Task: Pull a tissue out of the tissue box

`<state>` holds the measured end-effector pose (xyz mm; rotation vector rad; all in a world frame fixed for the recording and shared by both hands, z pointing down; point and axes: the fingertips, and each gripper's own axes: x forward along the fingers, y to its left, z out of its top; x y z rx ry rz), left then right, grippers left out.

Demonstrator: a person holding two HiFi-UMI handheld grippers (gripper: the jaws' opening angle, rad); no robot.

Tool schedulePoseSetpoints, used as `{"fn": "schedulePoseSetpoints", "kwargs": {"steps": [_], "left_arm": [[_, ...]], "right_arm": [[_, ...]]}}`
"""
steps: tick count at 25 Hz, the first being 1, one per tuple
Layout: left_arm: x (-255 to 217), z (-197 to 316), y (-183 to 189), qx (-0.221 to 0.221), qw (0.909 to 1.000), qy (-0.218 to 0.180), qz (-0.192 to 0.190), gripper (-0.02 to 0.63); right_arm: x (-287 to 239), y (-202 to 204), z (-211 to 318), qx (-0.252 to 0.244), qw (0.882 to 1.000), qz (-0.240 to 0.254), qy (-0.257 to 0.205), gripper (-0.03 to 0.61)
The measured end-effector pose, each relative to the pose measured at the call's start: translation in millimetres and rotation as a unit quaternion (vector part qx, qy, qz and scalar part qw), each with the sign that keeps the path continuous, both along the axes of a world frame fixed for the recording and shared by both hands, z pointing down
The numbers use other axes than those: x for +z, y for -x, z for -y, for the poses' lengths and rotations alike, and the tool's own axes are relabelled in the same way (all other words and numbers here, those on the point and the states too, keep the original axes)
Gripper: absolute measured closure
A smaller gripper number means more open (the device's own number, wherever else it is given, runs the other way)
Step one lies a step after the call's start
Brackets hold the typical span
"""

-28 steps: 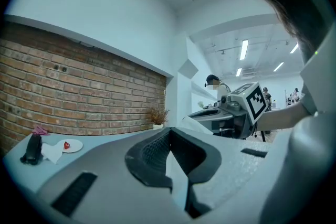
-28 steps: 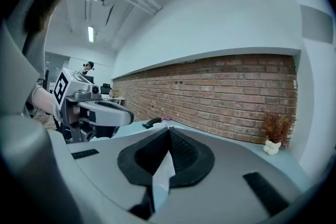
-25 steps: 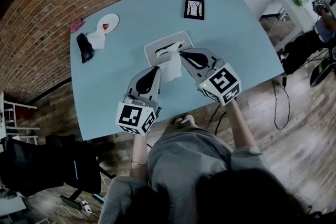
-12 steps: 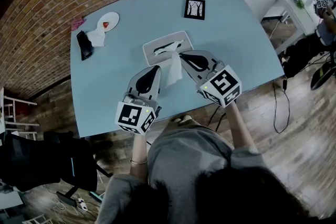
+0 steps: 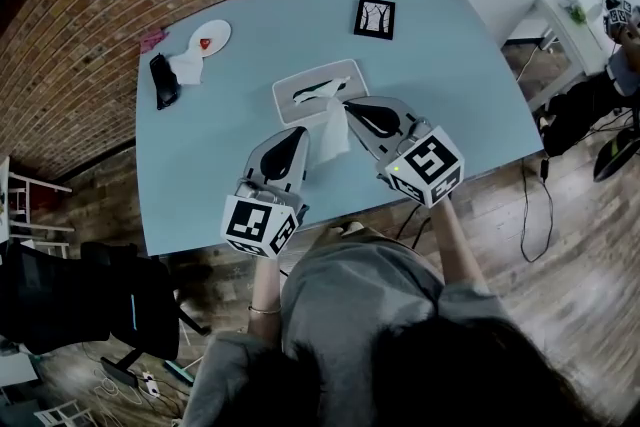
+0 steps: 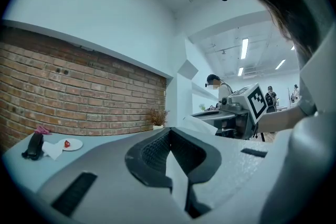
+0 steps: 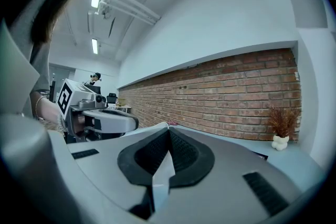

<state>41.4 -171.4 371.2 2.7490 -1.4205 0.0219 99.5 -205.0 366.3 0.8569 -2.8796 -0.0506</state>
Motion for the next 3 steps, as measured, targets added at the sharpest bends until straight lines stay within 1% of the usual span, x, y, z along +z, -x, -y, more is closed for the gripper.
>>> {"fn": "schedulePoseSetpoints", "kwargs": {"steps": [3], "left_arm": [[2.5, -0.7, -2.9, 0.001, 1.0, 0.004, -0.003, 0.611]], "right_arm": [[2.0, -1.2, -1.5, -0.001, 1.0, 0.0, 0.003, 0.578]]}}
